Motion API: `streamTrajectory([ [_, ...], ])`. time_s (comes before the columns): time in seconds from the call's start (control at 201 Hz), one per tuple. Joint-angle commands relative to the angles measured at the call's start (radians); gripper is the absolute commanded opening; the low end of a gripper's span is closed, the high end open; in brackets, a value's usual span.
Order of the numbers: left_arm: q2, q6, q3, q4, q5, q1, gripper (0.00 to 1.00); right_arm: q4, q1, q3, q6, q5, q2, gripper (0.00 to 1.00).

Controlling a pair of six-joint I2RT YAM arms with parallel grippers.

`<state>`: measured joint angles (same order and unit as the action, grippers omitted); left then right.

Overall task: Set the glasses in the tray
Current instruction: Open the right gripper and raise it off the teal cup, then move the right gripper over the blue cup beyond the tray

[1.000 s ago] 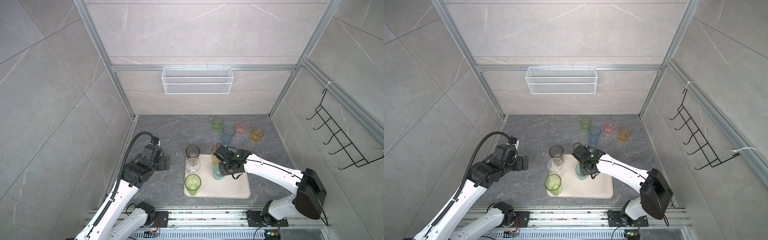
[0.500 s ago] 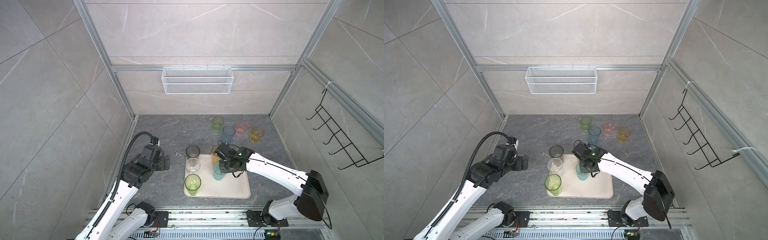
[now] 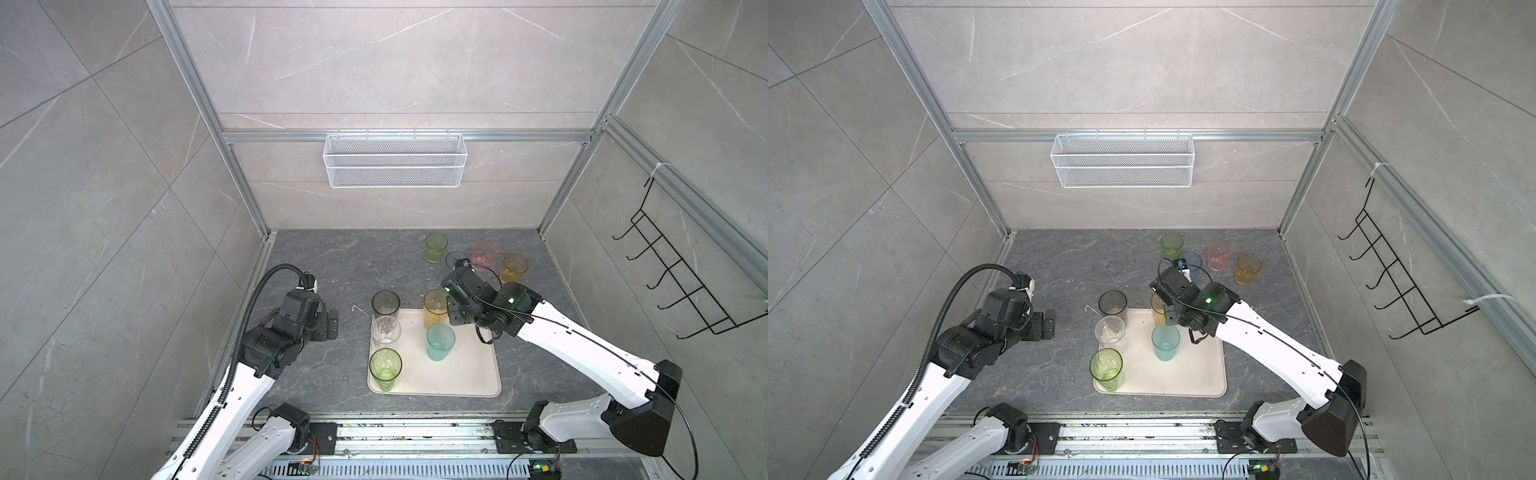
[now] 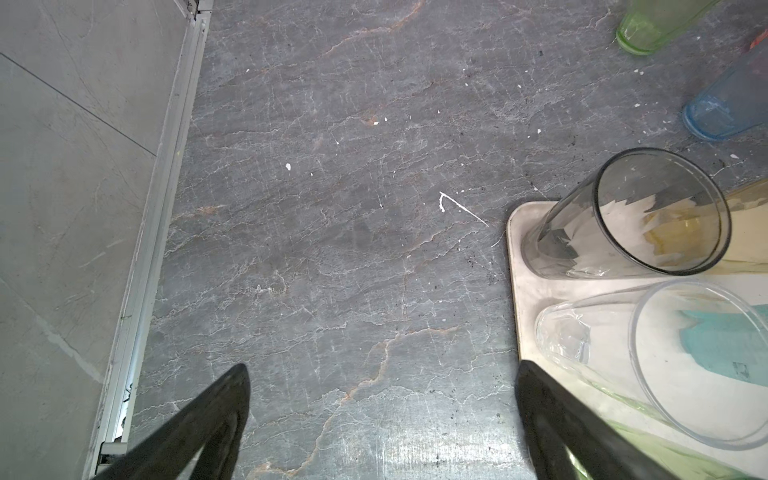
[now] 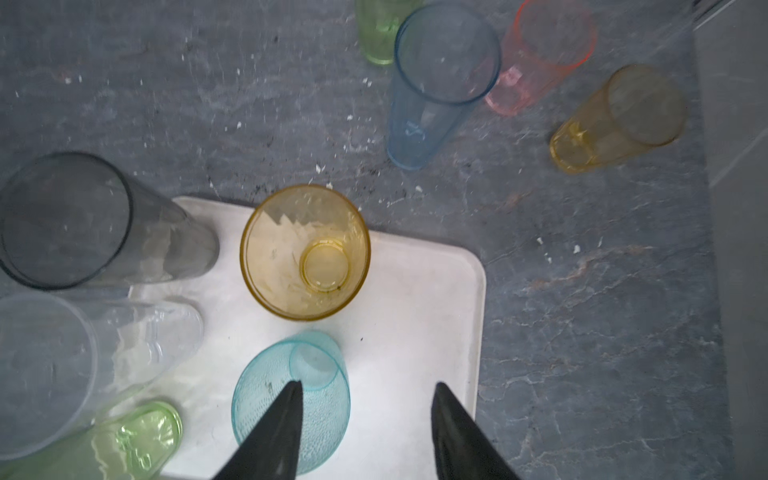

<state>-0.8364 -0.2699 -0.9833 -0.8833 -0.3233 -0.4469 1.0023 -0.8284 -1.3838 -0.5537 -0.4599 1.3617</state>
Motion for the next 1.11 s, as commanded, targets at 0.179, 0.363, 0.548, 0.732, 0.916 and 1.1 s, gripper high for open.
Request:
streamTrajectory([
  [0.179,0.068,0.018,0.016,0.082,0.029,0.005,0.99,-0.069,0.112,-0.140,0.143,-0.111,0.050,0.60],
  [0.363,0.073,0.030,0.028,0.103,0.020,0.005,0.99,-0.139,0.250,-0.175,0.170,0.015,0.109,0.60],
  [0.548,0.056,0.035,0.031,0.115,0.017,0.005,0.99,-0.157,0.348,-0.222,0.167,0.107,0.223,0.60],
  [0.732,0.027,0.043,0.028,0.119,0.004,0.005,0.99,-0.191,0.421,-0.249,0.156,0.176,0.317,0.60],
  [0.916,0.004,0.055,0.016,0.109,-0.064,0.005,0.99,-0.209,0.477,-0.283,0.144,0.234,0.410,0.60],
  [1.1,0.006,0.058,0.023,0.119,-0.065,0.005,0.99,-0.218,0.513,-0.303,0.132,0.272,0.480,0.60],
])
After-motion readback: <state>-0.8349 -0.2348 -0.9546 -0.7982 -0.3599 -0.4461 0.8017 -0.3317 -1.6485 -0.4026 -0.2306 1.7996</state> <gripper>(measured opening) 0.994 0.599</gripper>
